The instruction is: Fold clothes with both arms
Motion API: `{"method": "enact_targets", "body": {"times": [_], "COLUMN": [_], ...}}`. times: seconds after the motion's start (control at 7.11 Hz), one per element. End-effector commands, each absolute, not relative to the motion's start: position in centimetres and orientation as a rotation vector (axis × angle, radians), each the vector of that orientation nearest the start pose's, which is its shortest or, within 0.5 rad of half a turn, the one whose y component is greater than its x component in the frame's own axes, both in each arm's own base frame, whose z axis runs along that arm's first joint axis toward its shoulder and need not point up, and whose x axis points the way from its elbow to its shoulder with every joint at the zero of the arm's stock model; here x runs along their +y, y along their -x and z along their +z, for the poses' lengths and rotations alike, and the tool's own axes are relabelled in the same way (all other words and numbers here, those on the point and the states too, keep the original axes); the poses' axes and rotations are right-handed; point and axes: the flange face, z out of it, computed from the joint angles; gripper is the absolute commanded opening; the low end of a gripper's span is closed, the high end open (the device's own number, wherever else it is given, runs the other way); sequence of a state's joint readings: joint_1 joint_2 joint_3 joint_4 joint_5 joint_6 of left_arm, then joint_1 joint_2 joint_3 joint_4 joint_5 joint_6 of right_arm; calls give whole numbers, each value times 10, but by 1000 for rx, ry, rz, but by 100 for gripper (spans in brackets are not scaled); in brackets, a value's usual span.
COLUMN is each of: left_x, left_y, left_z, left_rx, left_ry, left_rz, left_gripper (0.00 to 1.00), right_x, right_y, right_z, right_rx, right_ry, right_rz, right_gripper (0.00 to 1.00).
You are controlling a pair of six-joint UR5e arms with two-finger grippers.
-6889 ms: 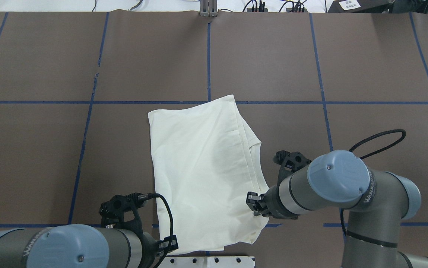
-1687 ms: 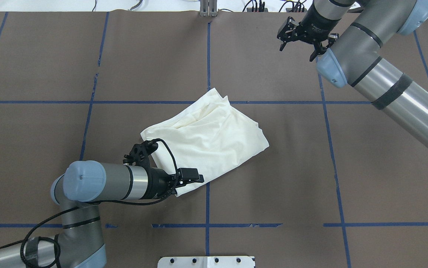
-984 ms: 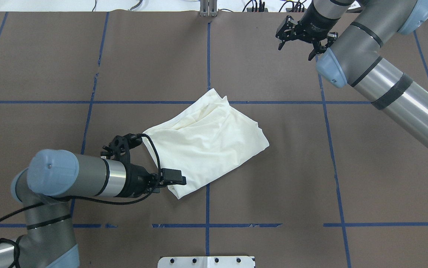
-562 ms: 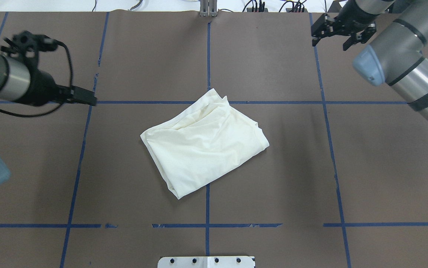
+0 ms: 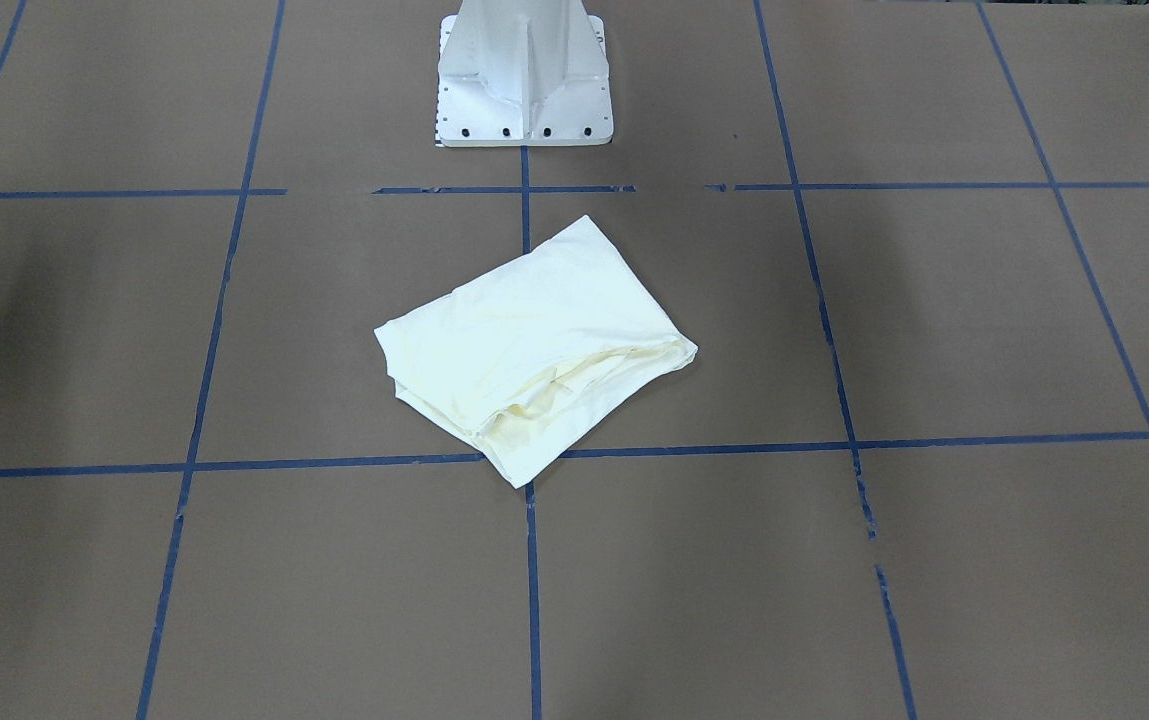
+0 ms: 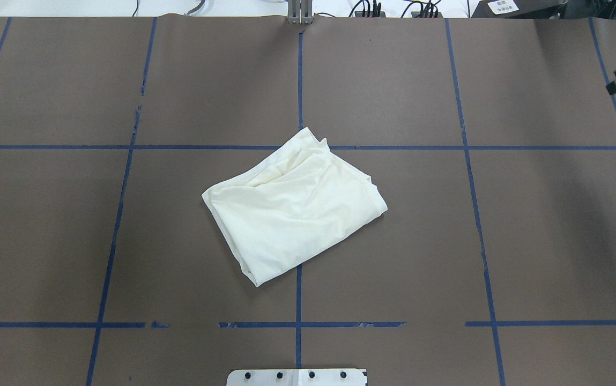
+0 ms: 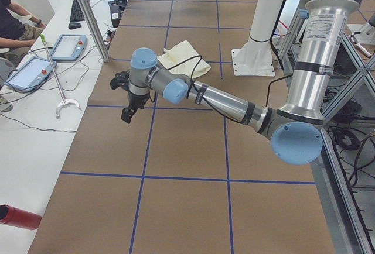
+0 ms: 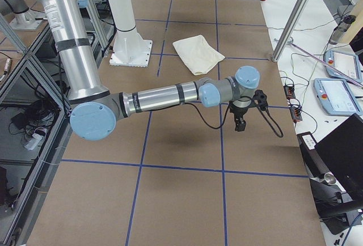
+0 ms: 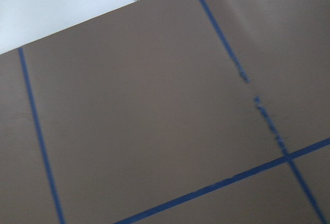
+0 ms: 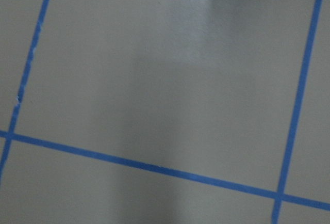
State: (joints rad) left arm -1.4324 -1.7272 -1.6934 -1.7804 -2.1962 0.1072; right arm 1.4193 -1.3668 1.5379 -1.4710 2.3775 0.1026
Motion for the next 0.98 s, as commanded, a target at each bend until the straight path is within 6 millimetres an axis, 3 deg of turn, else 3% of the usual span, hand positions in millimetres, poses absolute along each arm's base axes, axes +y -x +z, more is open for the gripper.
{"method": "enact_targets", "body": {"times": [0.0, 0.14, 0.28, 0.42, 0.84], "left_x": [-538, -539, -538, -520, -507], "left_y": [43, 42, 45, 47, 47], "left_z": [582, 577, 582, 610, 627], "left_rx": [584, 591, 596, 605, 627], "left_ry": [-441, -466, -452, -405, -257], "left_rz": [480, 452, 376, 360, 268], "left_gripper": [99, 99, 99, 99, 99], "right_x": [-535, -529, -506, -506, -494], "right_y": [-18, -20, -22, -22, -23], "right_z": [614, 619, 641, 618, 619], "right_rx": [-830, -819, -821, -825, -839], "right_ry": [-119, -122, -87, -123, -91], "right_rz": [-134, -131, -118, -121, -75], "right_gripper": [100, 100, 100, 100, 100]}}
